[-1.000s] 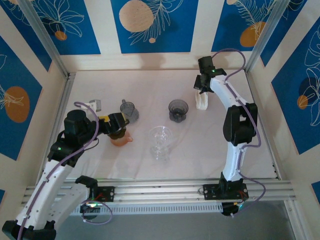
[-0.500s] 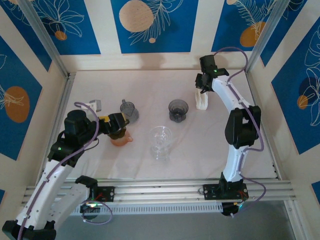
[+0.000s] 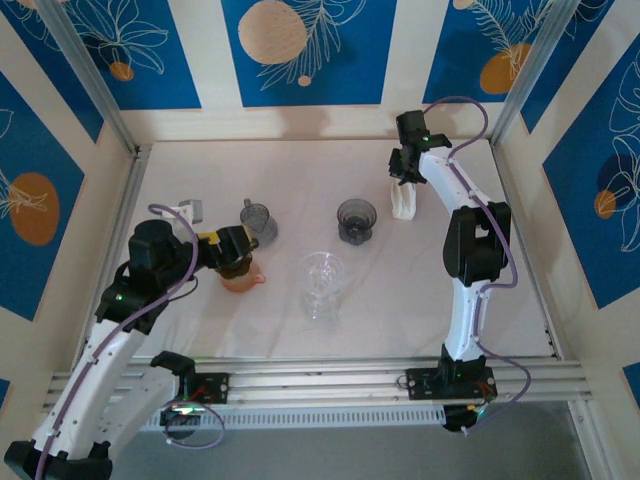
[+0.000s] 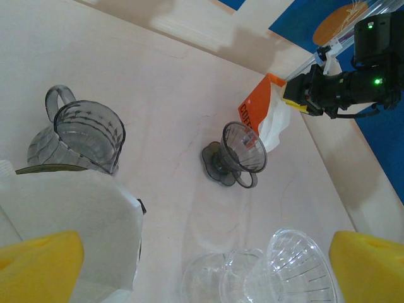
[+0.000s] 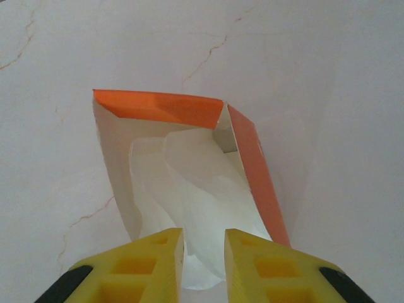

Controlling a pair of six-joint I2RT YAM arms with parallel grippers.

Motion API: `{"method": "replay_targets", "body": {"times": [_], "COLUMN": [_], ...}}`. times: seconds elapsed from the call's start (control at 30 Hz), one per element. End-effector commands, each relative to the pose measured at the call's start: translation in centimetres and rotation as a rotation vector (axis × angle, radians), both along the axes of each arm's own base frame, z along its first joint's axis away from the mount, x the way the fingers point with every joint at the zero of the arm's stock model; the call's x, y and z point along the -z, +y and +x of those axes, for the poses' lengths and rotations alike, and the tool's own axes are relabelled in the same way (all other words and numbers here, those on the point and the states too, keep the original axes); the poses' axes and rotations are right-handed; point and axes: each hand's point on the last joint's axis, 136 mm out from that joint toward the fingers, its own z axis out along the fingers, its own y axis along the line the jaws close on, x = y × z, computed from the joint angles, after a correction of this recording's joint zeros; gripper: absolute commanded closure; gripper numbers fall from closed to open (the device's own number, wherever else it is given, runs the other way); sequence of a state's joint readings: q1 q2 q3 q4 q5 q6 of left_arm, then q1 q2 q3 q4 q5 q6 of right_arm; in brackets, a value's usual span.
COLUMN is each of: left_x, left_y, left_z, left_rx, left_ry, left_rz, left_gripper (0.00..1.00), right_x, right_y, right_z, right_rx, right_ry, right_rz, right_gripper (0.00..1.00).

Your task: Place the coffee filter in the dripper

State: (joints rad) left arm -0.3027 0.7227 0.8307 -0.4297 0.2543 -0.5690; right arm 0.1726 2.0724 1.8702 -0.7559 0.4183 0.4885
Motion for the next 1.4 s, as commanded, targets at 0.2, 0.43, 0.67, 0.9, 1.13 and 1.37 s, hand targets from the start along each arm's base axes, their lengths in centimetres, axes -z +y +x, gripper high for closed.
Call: {"method": "replay_targets", "body": {"times": [0.2,0.43,0.67,0.9,1.13,1.37], "left_x": [-0.1,-0.2,-0.1,-0.1,-0.1,-0.2], "left_y": [0.3,0.3,0.4,0.4,0.4,0.4], "left_z": [0.3,0.2,0.2,0.2,0.2,0.2], "left_rx": [-0.009,-0.01,-0.013,-0.012,-0.014,-0.011], "left_ry": [-0.016,-0.017,-0.016,-0.015,-0.015,-0.016], "left_rz": [-0.003,0.0,0.0,-0.001,-0.001,-0.001], "left_gripper": [0.0,0.0,0.0,0.0,0.0,0.0], "right_x": [-0.6,0.1,0.5,0.6,1.2,1.2], "right_y": [0.4,0.6,0.4,0.0,0.0,0.1], "right_z": [0.9,1.0,1.0,0.9,0.9,1.0], "right_rx": [0.011,0.012,0.019,0.032,0.029,0.025], "right_ry": [-0.009,0.008,0.019,0.021,0.033,0.032], "right_rz": [0.04,0.049,0.049,0.05,0.053,0.056], "right_gripper": [0.72,0.7,0.71,0.76,0.78,0.82]}}
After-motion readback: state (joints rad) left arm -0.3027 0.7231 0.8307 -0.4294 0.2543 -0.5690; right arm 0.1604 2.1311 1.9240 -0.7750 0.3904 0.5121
